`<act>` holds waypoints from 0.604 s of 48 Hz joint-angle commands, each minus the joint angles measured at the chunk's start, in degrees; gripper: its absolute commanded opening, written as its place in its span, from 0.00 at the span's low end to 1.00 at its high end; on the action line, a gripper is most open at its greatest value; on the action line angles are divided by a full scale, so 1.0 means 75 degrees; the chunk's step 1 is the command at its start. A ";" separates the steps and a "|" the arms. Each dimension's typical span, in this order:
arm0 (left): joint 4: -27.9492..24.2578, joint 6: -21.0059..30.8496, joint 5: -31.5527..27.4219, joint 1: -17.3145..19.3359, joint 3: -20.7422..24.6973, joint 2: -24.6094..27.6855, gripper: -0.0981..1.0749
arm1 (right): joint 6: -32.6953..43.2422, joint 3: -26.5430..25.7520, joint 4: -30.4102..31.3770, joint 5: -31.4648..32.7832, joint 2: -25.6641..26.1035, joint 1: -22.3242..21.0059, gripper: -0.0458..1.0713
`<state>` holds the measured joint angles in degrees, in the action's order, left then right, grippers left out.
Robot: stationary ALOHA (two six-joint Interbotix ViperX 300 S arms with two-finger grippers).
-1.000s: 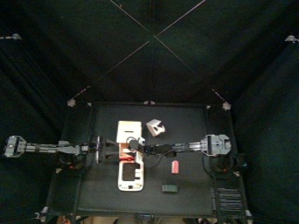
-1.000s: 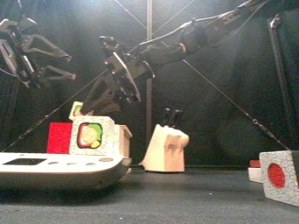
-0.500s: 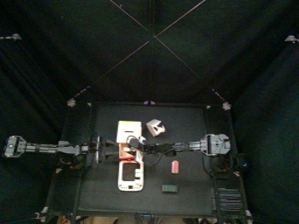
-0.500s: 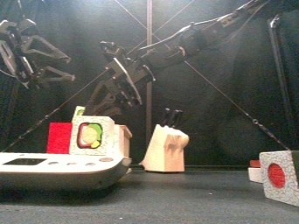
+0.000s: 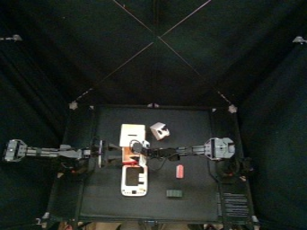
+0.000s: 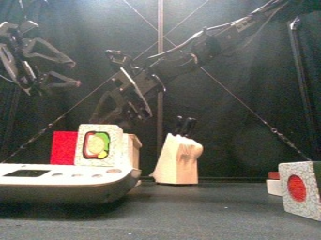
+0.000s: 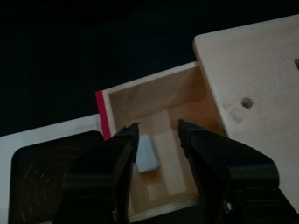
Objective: Put sushi piece in drawer
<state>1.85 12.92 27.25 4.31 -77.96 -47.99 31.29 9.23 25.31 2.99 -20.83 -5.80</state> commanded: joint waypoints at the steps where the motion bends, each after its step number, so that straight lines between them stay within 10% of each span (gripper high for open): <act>1: 0.0000 -0.0012 0.0059 0.0000 0.0094 0.0023 0.84 | 0.0000 -0.0164 0.0000 0.0023 0.0199 0.0012 0.75; 29: 0.0000 -0.0012 0.0070 0.0000 0.0094 0.0023 0.84 | 0.0000 0.0129 -0.0082 0.0035 0.0844 0.0422 0.74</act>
<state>1.76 12.83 27.16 4.31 -77.96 -47.99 31.29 9.93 24.79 3.69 -19.16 -3.78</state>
